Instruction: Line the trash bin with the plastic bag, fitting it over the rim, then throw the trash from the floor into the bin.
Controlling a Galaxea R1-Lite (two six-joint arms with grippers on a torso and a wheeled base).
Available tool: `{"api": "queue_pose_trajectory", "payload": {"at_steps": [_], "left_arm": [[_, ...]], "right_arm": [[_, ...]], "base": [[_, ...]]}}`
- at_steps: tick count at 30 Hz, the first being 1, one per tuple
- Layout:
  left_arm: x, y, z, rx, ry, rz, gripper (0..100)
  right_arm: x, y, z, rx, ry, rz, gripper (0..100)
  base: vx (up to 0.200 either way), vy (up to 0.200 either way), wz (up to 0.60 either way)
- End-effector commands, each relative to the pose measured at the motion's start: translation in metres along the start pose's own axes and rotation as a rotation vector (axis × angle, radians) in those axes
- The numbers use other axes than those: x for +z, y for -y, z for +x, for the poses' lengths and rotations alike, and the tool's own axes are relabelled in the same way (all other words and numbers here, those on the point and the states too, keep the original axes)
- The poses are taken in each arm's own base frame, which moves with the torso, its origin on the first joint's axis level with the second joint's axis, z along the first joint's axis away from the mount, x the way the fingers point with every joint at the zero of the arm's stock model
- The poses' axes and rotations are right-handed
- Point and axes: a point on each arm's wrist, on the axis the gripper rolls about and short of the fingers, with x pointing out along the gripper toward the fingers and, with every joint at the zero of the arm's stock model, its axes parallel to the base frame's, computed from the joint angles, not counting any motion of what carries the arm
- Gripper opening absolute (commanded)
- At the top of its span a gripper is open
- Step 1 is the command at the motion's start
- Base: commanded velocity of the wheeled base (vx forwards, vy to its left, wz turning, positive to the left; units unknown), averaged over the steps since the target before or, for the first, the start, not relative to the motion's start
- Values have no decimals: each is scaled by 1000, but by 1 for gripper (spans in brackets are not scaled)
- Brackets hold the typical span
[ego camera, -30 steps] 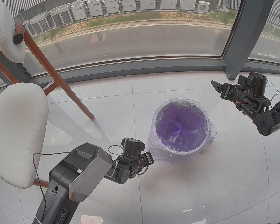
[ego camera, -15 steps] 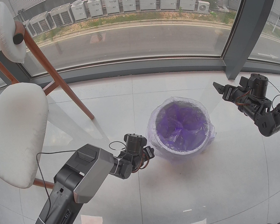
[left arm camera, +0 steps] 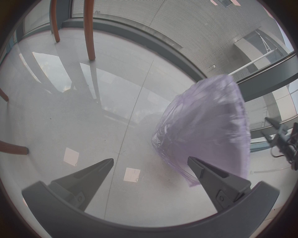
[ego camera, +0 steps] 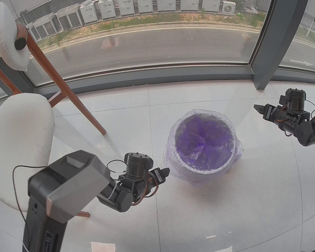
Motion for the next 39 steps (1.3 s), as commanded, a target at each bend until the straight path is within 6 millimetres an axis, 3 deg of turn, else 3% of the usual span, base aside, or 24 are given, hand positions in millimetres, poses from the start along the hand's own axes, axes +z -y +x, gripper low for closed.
{"api": "queue_pose_trajectory", "payload": {"at_steps": [1,8,14,22,23,26,31,39], "left_arm": [[38,13,-143,-128,171,-24,100],[44,7,-200,-197,291,-102,100],[67,-14,-219,-205,449,-141,100],[81,-13,-239,-226,522,-153,100],[81,-13,-243,-225,532,-155,100],[79,-14,-246,-213,534,-157,100],[76,-16,-251,-211,529,-156,100],[67,-18,-253,-201,500,-150,100]], "right_arm": [[-31,64,55,-152,-268,67,100],[-74,74,99,-166,-354,55,100],[-93,71,127,-173,-466,41,100],[-122,55,155,-176,-561,18,100],[-130,45,166,-167,-554,3,100],[-153,37,166,-168,-633,-9,100],[-174,33,166,-171,-696,-20,100],[-191,31,169,-164,-713,-28,100]], "base": [[0,0,0],[0,0,0],[0,0,0],[0,0,0],[0,0,0],[0,0,0],[0,0,0],[0,0,0]]}}
